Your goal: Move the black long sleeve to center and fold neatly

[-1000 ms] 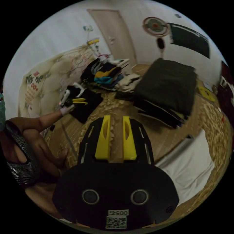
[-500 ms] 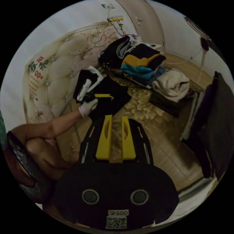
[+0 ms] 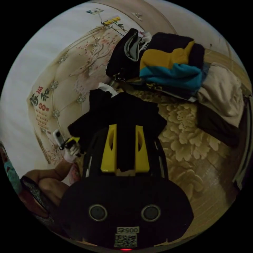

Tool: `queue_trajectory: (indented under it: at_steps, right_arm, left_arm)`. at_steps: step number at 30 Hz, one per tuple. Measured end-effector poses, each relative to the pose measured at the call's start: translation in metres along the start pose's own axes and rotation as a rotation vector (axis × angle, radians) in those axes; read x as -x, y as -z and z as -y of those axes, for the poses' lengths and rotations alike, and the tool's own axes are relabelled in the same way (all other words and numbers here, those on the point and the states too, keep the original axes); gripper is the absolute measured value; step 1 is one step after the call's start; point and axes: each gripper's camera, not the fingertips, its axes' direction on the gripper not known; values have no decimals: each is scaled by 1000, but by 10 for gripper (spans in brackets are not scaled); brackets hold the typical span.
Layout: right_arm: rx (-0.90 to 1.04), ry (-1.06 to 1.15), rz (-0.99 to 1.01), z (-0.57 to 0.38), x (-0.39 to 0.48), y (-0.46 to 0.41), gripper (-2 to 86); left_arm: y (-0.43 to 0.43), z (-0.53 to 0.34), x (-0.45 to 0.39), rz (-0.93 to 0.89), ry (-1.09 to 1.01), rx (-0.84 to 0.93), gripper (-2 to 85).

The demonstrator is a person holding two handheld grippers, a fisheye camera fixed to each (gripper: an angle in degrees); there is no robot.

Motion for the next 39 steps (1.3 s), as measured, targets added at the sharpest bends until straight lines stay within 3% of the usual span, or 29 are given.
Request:
queue_trajectory:
  at_steps: [15, 20, 28, 35, 39]
  right_arm:
    - [247, -30, 305, 65, 101, -167, 150]
    - [232, -32, 377, 50, 148, -184, 28]
    - [-44, 291, 46, -11, 270, -72, -11]
    - [-354, 481, -216, -106, 385, 48, -11]
    - [-507, 538, -344, -170, 439, 115, -11]
  left_arm:
    - [126, 1, 58, -124, -197, 148, 44]
    - [178, 13, 54, -41, -291, 187, 43]
    - [318, 63, 67, -19, -184, -98, 38]
    - [428, 145, 1, 10, -298, -398, 27]
    - [469, 194, -38, -75, -315, -491, 22]
